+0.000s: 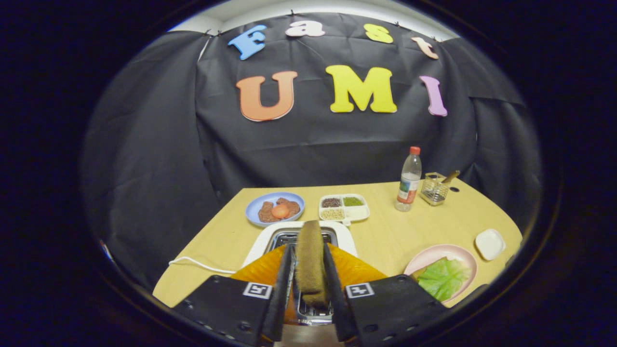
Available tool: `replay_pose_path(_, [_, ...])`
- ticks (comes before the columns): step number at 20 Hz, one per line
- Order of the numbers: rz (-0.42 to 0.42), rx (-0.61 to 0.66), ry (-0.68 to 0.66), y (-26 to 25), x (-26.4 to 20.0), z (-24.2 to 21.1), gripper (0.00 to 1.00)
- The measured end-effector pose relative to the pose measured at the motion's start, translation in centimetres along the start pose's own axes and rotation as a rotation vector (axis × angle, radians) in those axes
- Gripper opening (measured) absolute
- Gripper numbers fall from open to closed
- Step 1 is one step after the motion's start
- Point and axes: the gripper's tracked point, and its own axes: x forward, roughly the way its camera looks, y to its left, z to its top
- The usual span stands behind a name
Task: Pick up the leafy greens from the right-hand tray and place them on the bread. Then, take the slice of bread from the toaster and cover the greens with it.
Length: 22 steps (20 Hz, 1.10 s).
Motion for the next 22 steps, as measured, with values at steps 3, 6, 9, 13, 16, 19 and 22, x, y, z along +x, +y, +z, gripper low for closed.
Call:
replay_pose_path(3, [-0.012, 0.006, 0.015, -0.4, 0.1, 0.0, 0.20])
replay_pose_path(6, [0.016, 0.003, 0.010, 0.0, -0.5, 0.6, 0.12])
replay_pose_path(9, [0.044, 0.018, -0.041, -0.1, -1.9, 2.6, 0.12])
replay_pose_path(13, [0.093, 0.023, -0.124, -0.1, -5.0, 5.9, 0.12])
replay_pose_path(16, [0.141, 0.035, -0.164, -0.3, -7.1, 7.9, 0.12])
replay_pose_path(19, [0.181, 0.034, -0.188, -1.5, -8.9, 8.9, 0.12])
replay_pose_path(22, [0.192, 0.034, -0.225, -4.1, -10.4, 9.6, 0.12])
